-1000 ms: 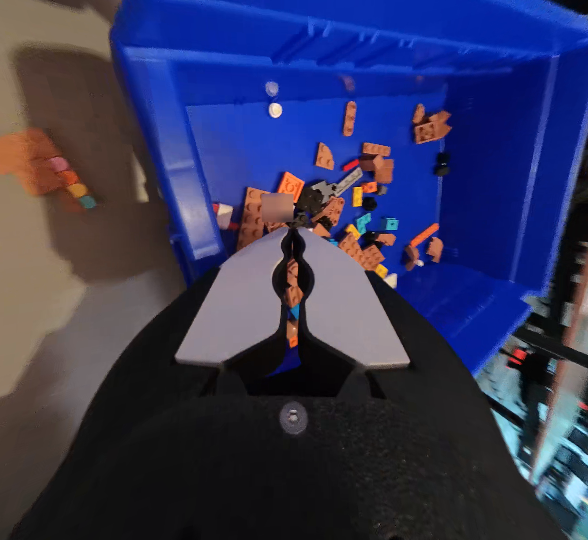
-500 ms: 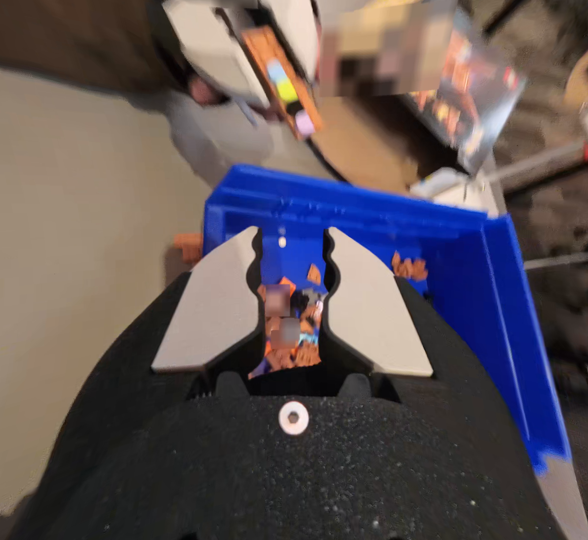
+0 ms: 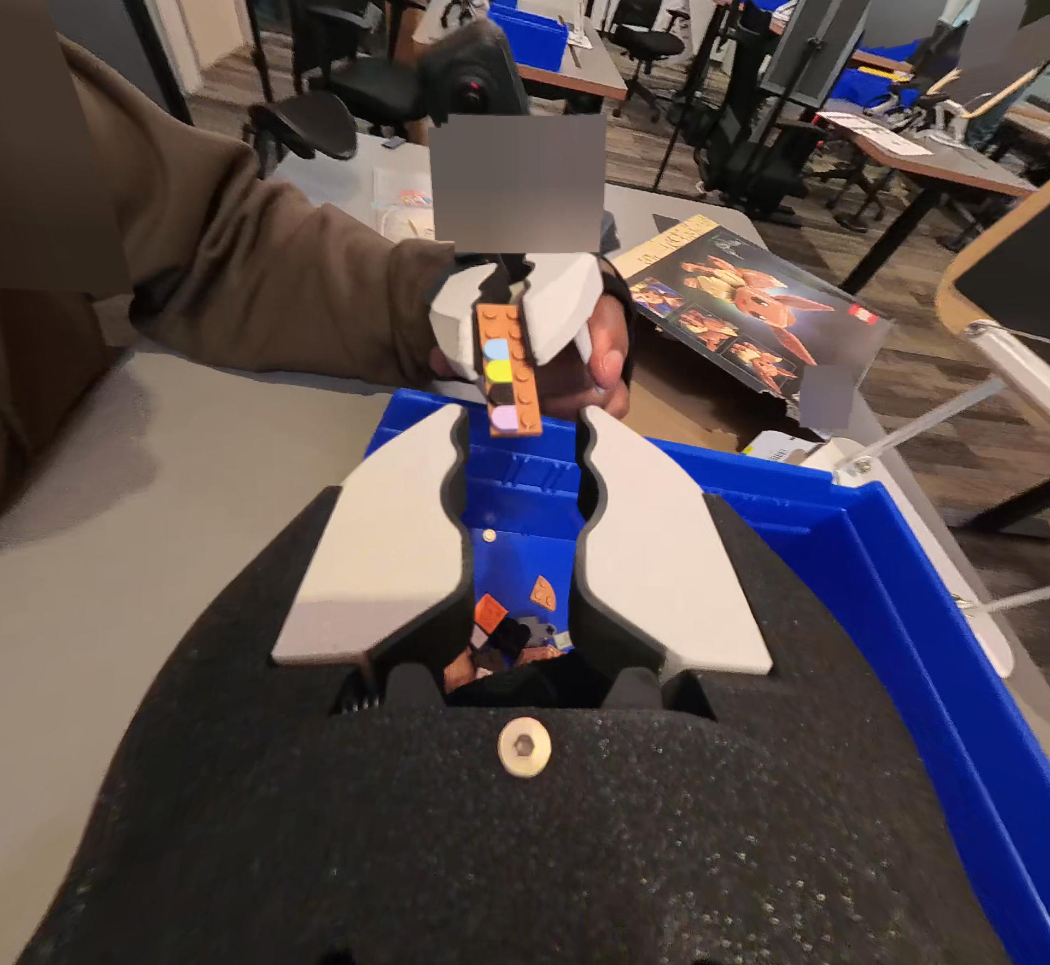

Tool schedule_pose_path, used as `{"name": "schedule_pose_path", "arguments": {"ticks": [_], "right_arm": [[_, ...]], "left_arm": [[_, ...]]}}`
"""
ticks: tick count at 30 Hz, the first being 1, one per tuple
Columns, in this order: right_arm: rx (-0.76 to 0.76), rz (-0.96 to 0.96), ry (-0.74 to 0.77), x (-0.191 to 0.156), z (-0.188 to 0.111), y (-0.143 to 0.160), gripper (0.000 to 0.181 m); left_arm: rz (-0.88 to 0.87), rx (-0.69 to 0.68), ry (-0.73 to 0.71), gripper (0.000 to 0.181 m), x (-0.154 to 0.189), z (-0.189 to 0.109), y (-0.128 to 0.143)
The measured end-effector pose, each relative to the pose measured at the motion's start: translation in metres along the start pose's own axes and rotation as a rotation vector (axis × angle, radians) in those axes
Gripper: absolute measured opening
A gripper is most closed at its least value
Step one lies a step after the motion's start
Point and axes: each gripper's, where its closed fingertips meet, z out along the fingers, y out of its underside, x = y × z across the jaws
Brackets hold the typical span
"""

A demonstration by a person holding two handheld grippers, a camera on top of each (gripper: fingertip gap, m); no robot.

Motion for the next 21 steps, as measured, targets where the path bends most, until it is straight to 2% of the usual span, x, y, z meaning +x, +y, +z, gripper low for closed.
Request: {"name": "schedule_pose_path", "arguments": {"ticks": [5, 9, 15, 21], "right_arm": [[-0.007, 0.01, -0.031, -0.002, 0.003, 0.003, 0.021], [0.032, 0.025, -0.044, -0.003, 0.0, -0.002, 0.024], [0.027, 0.038, -0.077, -0.007, 0.002, 0.0, 0.017], [0.042, 0.101, -0.16, -0.012, -0.001, -0.002, 0.018]], "left_arm": [[-0.06, 0.057, -0.001, 0.017, -0.004, -0.002, 0.0], [-0.034, 0.027, 0.024, 0.017, -0.001, 0.0, 0.001], [-0.02, 0.02, 0.035, 0.017, 0.002, 0.001, 0.001], [0.003, 0.007, 0.06, 0.016, 0.006, 0.002, 0.001]]}}
